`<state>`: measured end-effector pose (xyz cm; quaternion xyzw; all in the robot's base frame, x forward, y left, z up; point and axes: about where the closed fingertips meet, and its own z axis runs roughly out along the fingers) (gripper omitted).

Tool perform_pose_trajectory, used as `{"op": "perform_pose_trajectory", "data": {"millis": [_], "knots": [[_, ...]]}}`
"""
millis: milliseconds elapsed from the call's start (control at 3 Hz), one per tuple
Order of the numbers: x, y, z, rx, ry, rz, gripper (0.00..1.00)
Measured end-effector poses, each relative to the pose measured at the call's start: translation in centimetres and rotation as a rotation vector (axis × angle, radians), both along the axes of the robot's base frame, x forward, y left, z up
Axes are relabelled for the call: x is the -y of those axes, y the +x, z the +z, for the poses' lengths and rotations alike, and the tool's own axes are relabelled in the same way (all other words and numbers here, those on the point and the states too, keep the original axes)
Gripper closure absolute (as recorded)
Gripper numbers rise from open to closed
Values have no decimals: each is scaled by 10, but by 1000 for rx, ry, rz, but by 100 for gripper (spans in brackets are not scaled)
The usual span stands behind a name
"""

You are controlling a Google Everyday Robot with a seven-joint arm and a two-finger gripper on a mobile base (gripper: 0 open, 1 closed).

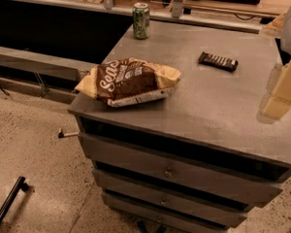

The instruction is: Pick rxbar chocolate

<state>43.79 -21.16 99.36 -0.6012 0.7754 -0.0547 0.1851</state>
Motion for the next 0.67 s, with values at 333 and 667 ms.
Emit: {"op": "perform_pose_trajectory", "data": {"millis": [333,667], "knots": [[0,4,0,2,7,-2,0],[2,19,0,14,35,-12,0]]}}
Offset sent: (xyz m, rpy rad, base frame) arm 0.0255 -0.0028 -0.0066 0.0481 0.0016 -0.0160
